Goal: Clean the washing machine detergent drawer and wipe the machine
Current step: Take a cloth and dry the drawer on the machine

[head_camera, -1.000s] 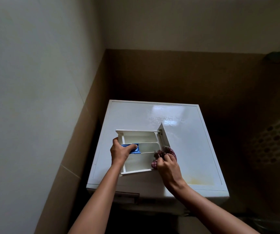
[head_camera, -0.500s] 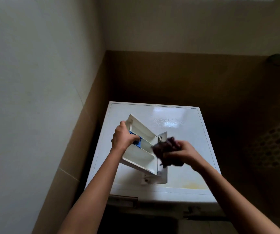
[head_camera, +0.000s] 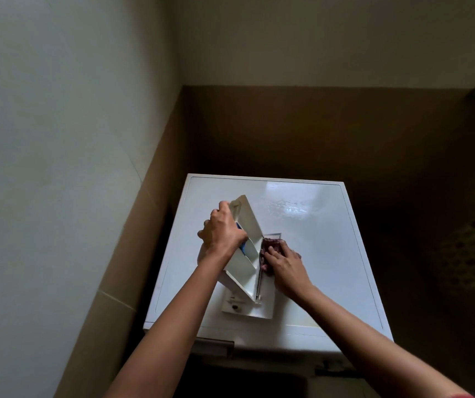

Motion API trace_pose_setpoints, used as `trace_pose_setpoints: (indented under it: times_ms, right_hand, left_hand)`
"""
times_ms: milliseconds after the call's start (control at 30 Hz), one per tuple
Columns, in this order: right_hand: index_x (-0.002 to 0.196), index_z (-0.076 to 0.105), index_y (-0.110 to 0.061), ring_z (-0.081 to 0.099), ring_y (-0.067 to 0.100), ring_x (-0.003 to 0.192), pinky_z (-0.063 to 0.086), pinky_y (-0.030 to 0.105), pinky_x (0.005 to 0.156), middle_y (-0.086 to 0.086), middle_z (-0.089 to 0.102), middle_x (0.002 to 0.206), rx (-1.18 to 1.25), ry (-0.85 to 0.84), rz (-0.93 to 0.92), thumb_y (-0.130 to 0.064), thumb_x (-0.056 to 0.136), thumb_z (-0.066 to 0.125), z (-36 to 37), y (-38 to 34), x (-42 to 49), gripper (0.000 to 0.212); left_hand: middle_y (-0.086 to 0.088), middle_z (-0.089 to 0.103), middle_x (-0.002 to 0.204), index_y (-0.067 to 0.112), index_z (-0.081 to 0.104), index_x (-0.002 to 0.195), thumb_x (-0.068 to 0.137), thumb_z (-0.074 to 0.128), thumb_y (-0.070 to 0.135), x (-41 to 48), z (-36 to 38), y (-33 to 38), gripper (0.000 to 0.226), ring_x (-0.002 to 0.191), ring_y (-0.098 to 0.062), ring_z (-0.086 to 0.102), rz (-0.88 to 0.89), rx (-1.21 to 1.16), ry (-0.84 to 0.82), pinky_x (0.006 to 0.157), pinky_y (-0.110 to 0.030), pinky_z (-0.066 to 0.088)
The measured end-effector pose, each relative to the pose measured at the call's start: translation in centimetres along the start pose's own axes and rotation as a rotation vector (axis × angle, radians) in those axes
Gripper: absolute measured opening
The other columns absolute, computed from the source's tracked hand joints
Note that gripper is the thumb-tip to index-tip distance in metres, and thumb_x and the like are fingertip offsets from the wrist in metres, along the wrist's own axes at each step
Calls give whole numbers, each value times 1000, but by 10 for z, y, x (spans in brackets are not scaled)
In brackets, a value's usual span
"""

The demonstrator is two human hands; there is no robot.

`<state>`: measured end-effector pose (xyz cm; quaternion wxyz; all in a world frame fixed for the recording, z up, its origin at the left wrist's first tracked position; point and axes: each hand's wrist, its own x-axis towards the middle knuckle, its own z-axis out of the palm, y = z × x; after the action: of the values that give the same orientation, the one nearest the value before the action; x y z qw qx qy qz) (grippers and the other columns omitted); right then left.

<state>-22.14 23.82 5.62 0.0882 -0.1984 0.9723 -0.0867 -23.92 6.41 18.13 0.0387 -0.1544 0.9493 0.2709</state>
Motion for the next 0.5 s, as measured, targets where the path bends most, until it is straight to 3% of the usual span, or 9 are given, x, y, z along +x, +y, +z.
trace_pose_setpoints:
  times_ms: [133,333,400,433,500]
  right_hand:
    - [137,43,-11,13,36,144,21,49,109,8,39,146,-118,-133,64,-13,92,40,-5,-24,-9,45]
    - [145,29,-1,10,39,144,12,56,112,22,21,154,-250,-351,9,-13,99,29,-3,-59,-52,48]
    - [144,29,4,16,42,142,17,57,111,26,25,151,-268,-311,-2,-11,96,30,1,-61,-61,50]
    - [140,38,5,25,41,140,24,57,108,25,34,147,-268,-261,-2,-14,94,30,4,-58,-59,50]
    - [133,50,2,37,39,135,35,55,102,23,47,139,-224,-225,30,-21,85,11,2,-52,-48,67]
  left_hand:
    - [-10,58,114,15,43,127,65,78,20,0,0,2,72,105,-33,57,-5,-20,7,85,-43,49]
    - [-11,61,114,15,43,130,65,78,20,0,-1,3,73,103,-32,58,6,-9,5,85,-43,50]
    - [-11,61,112,17,42,132,66,77,20,-1,-1,3,74,100,-32,59,18,-2,-5,82,-41,50]
    - [-11,62,111,18,42,133,66,77,21,0,-1,2,76,100,-32,59,16,-3,-4,81,-41,50]
    - [-11,62,110,19,41,135,65,79,23,1,-5,-2,79,98,-32,59,7,-15,-4,79,-40,50]
